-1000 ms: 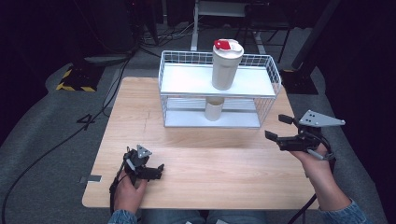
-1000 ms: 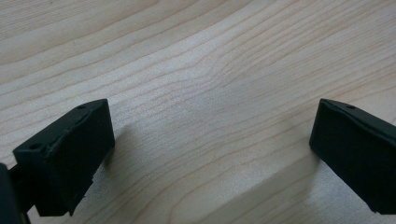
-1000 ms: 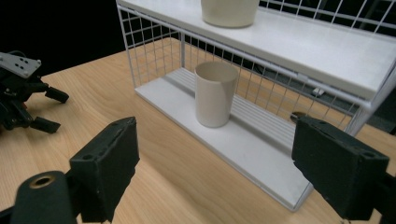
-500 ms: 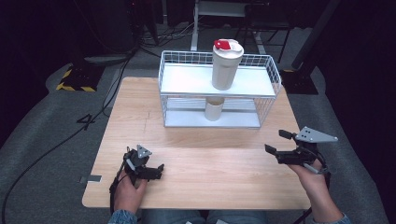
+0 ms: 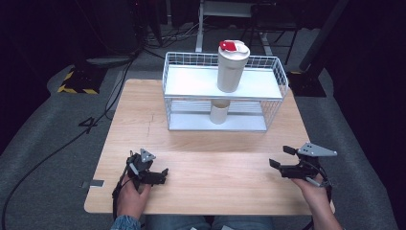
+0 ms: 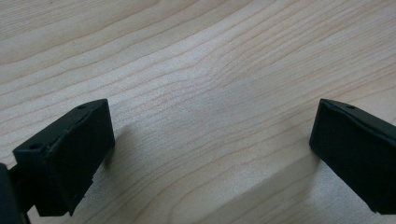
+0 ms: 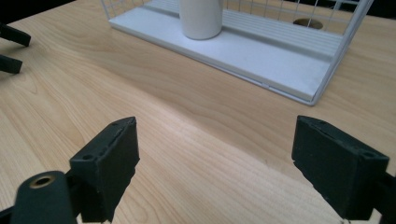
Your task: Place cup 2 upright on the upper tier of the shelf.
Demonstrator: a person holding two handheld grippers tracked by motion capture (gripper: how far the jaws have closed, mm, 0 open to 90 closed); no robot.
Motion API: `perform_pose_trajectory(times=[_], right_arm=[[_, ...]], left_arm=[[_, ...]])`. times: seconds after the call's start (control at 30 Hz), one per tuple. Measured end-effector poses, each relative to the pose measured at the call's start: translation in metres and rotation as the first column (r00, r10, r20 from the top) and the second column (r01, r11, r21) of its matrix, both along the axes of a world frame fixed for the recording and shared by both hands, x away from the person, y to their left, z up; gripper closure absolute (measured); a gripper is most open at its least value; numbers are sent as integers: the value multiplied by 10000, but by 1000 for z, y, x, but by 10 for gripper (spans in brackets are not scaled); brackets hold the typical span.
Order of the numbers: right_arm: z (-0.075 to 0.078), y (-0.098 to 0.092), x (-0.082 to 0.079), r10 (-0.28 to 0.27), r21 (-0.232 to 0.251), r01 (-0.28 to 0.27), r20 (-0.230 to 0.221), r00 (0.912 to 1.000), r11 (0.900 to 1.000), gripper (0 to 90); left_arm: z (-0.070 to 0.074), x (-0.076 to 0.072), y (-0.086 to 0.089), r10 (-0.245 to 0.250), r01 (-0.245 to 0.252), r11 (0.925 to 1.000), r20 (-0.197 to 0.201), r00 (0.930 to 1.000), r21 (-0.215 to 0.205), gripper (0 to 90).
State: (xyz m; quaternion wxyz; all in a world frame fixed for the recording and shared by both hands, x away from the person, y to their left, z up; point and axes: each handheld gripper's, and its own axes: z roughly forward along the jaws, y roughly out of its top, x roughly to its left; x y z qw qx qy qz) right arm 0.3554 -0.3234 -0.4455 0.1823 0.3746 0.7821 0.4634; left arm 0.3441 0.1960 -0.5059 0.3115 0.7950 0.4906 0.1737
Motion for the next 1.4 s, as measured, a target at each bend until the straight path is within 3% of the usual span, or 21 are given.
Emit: perform_pose_trajectory(times=[0.67,1.17,1.3,1.4], right_arm=[[-47,0,-3,-406,-759,369,-469,9981,9964,151],[-57,4,-5,-479,-1522,381,-612,9970,9876,152],[-58,7,-4,-549,-1898,413,-672,9962,9810,153],[-59,9,-3,-505,-2036,301,-958,9941,9786,150]], left_arm=[[0,0,0,-3,3,10000,-7,10000,-19,5],[0,0,0,-3,3,10000,-3,10000,-17,5],[0,0,0,-4,4,10000,-5,10000,-17,5],[0,0,0,-2,2,10000,-3,10000,-18,5]])
